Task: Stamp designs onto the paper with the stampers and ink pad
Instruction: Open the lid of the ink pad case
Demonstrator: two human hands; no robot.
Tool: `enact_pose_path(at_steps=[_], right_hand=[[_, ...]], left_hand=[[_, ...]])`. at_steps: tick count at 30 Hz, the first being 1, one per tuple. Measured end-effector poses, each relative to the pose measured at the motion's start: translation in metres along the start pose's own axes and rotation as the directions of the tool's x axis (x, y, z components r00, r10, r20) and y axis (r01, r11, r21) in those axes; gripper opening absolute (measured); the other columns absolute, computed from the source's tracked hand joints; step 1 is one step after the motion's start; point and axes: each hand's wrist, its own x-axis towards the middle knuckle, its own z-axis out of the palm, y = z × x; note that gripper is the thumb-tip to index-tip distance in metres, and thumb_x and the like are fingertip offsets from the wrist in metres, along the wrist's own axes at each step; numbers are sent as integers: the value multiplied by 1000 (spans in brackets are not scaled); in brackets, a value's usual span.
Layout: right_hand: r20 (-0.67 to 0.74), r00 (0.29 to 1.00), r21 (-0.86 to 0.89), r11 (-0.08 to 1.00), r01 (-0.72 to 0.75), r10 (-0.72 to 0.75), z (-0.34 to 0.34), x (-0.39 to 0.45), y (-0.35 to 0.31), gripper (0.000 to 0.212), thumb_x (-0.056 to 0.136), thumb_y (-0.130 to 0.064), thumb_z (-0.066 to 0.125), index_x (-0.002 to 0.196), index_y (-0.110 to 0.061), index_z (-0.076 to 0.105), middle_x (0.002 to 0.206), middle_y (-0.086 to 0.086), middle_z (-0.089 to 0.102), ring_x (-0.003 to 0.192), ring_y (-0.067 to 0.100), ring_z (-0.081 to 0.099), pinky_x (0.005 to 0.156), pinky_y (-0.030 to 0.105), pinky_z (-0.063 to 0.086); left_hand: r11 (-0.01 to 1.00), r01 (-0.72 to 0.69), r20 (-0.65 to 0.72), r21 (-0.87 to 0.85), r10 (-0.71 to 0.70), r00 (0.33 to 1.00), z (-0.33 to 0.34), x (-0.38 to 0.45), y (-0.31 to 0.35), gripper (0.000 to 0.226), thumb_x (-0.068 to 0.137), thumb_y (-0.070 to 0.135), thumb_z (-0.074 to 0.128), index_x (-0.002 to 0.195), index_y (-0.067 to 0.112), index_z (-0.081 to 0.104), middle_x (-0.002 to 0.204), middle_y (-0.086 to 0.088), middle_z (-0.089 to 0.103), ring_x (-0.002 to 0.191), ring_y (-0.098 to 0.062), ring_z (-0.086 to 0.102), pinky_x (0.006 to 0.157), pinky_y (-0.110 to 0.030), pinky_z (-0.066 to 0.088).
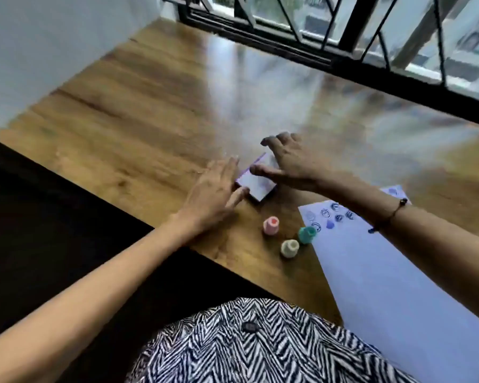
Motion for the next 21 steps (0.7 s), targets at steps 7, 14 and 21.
enact_pose_path(at_steps=[7, 14, 21], right_hand=[[8, 1000, -122, 993, 2, -1, 23, -13, -12, 81, 63, -64, 63, 114, -6, 41, 112, 22, 51, 107, 36, 43, 83, 44, 43], [-73, 997, -124, 991, -48, 39, 26, -12, -27, 67, 68, -55, 64, 107, -5, 41, 101, 24, 57, 97, 36, 47, 72, 40, 40], [224, 959, 333, 912, -241, 172, -21, 5, -9, 47, 74, -41, 66, 110, -17, 51, 98, 6, 51, 89, 23, 49, 74, 30, 38]], left_hand=[[996, 91, -99, 12, -89, 991, 17, -19, 14, 89, 69, 49, 60, 133, -5, 28, 129, -30, 47, 122, -41, 42, 108, -48, 30], [982, 161, -170, -97, -176, 970, 21, -8, 26, 87, 66, 34, 66, 134, -3, 26, 125, -25, 50, 116, -40, 44, 105, -47, 35], [975, 171, -212, -142, -199, 957, 21, -11, 25, 95, 70, 37, 66, 139, 1, 12, 121, -26, 52, 112, -39, 45, 101, -47, 39]])
